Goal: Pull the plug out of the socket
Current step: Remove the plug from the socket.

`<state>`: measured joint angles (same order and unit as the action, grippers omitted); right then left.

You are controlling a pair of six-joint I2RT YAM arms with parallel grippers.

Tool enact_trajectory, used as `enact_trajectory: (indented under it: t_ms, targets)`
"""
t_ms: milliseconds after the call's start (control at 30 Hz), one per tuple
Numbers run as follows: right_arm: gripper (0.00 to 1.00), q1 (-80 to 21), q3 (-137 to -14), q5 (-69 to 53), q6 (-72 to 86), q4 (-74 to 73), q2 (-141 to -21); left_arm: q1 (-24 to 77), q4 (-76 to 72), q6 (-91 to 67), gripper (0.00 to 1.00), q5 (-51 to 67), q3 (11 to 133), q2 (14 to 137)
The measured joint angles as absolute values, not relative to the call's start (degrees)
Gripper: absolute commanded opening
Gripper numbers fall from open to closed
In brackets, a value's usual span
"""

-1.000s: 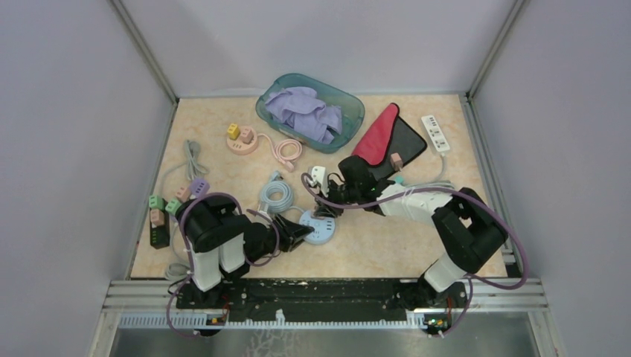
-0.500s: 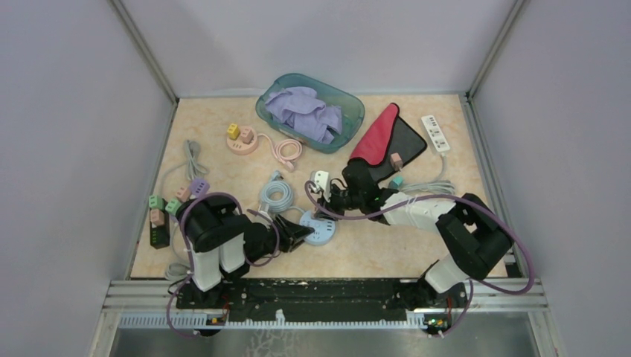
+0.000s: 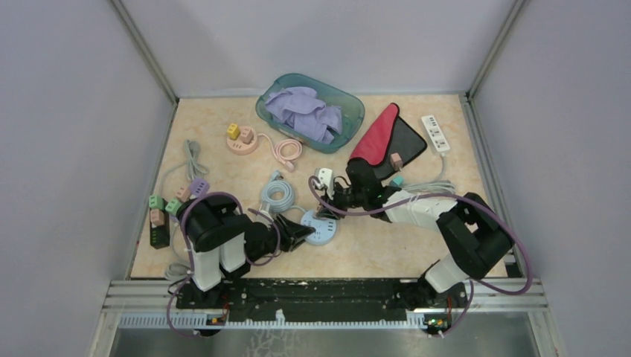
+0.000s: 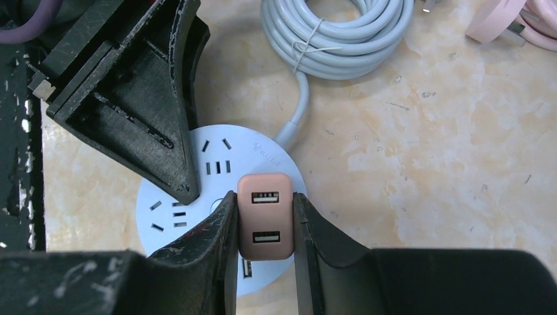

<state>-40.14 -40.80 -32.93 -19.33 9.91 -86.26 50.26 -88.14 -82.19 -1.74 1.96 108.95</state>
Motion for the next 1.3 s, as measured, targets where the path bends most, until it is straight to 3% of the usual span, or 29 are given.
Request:
enact_trajectory:
  t_ms: [233, 633, 1033, 1300]
  targets:
    - [0.00, -39.24, -39.77, -37.69, -21.80, 10.90, -86.19, 50.48, -88.14, -81.41, 0.00, -1.21, 2.11, 108.95]
    - [0.00, -45.67, -38.89, -23.70, -14.94, 14.96, -85.38, 49.95, -88.05, -80.90, 0.00, -2.09, 0.64, 106.91]
    - [0.00, -38.15, -39.35, -39.35, -18.90, 10.79, -85.38, 49.45, -87.99, -78.15, 0.00, 0.14, 1.21, 106.59]
    - [0.00, -43.88, -38.54, -29.17, -16.84, 14.76, -85.34, 48.49, -88.01, -79.11, 0.00, 0.32, 0.62, 106.76]
